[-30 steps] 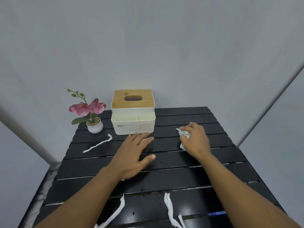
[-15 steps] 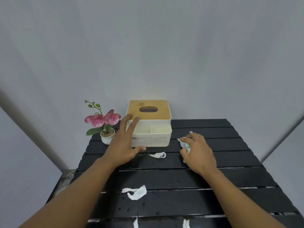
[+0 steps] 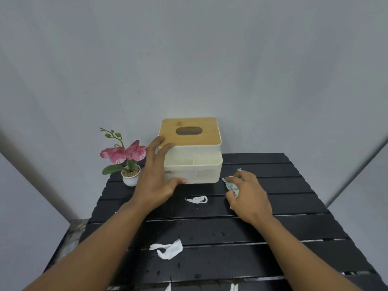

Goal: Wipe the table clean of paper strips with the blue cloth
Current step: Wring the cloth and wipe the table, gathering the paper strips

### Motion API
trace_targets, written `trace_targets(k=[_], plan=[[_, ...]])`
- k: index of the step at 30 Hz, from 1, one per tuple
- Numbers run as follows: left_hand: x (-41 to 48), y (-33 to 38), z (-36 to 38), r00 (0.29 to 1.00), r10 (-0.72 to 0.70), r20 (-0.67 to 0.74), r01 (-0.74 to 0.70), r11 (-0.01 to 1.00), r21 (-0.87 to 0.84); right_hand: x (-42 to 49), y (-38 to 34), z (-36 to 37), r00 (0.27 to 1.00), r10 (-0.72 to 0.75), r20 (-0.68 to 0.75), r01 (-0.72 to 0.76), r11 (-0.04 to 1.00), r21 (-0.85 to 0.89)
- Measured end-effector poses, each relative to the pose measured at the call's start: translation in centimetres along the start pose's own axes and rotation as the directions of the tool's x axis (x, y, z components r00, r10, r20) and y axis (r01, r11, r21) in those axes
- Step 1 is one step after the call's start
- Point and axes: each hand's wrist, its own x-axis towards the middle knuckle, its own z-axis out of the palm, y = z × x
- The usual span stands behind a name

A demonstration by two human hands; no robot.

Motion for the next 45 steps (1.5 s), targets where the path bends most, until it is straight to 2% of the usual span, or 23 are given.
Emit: trace_targets(k=[4,7,9,12,14,17,19,21,22,23,25,26,28,30,36,40,43,44,45], plan=[[3.1,2.5,-3.3,1.000,0.014,-0.023,-0.014,1.000,-0.003,2.7,0.9,0.0,0.994,-0.092,0.063,0.093,0.996,-0.017],[5.4,3.8,-5.8,0.999,0.039,-0.037,-0.039,0.999,-0.001,6.8,0.2,1.1,0.998,0.001,0.063,0.001,1.000,-0.029],[6.5,4.3,-6.9,0.998,0.052,-0.046,-0.052,0.999,0.010,8.7,-1.6,2.5,0.998,0.006,0.056,-0.006,1.000,0.005],[7.6,4.6,-7.6,0.997,0.052,-0.056,-0.052,0.999,0.012,8.8,-5.6,4.5,0.973,-0.179,0.143,0.171,0.983,0.073],[8.0,4.6,-7.6,0.997,0.048,-0.065,-0.048,0.999,0.011,6.9,-7.8,5.1,0.919,-0.329,0.216,0.293,0.939,0.181],[8.1,4.7,-7.2,0.996,0.047,-0.078,-0.045,0.999,0.022,2.3,-9.8,4.5,0.801,-0.535,0.269,0.448,0.833,0.326],[8.1,4.8,-7.2,0.995,0.045,-0.087,-0.043,0.999,0.019,-0.5,-10.2,3.3,0.711,-0.636,0.299,0.502,0.757,0.418],[8.1,4.8,-7.4,0.995,0.044,-0.090,-0.043,0.999,0.009,-1.8,-9.6,2.0,0.658,-0.678,0.327,0.498,0.718,0.487],[8.1,4.8,-7.6,0.995,0.044,-0.088,-0.044,0.999,0.006,-1.5,-9.1,1.5,0.669,-0.672,0.317,0.487,0.719,0.495],[8.2,4.8,-7.8,0.995,0.046,-0.083,-0.046,0.999,0.006,-0.6,-8.3,1.3,0.719,-0.637,0.279,0.466,0.739,0.487],[8.2,4.8,-8.1,0.996,0.052,-0.071,-0.050,0.999,0.021,2.8,-6.6,1.4,0.877,-0.453,0.163,0.356,0.838,0.412],[8.2,4.8,-8.2,0.997,0.054,-0.063,-0.052,0.998,0.031,4.8,-6.0,1.8,0.933,-0.338,0.123,0.276,0.892,0.357],[8.2,4.7,-8.3,0.997,0.050,-0.051,-0.048,0.998,0.040,8.2,-5.8,3.2,0.972,-0.194,0.130,0.152,0.949,0.276],[8.2,4.6,-8.2,0.998,0.045,-0.043,-0.043,0.998,0.037,9.9,-7.1,5.6,0.960,-0.218,0.176,0.168,0.950,0.262],[8.0,4.6,-7.8,0.997,0.051,-0.055,-0.050,0.999,0.023,9.4,-13.8,8.6,0.872,-0.433,0.226,0.360,0.882,0.303],[7.9,4.5,-7.4,0.997,0.032,-0.070,-0.031,0.999,0.015,4.1,-15.2,7.1,0.710,-0.642,0.289,0.488,0.745,0.456],[7.6,4.4,-7.1,0.996,0.015,-0.087,-0.014,1.000,0.009,0.1,-14.0,4.9,0.622,-0.715,0.318,0.484,0.671,0.562],[7.5,4.3,-7.0,0.996,0.015,-0.086,-0.014,1.000,0.008,-0.2,-12.9,4.1,0.631,-0.706,0.320,0.481,0.680,0.553],[7.4,4.3,-6.9,0.996,0.017,-0.082,-0.016,1.000,0.008,0.3,-11.4,3.4,0.677,-0.670,0.304,0.473,0.713,0.518]])
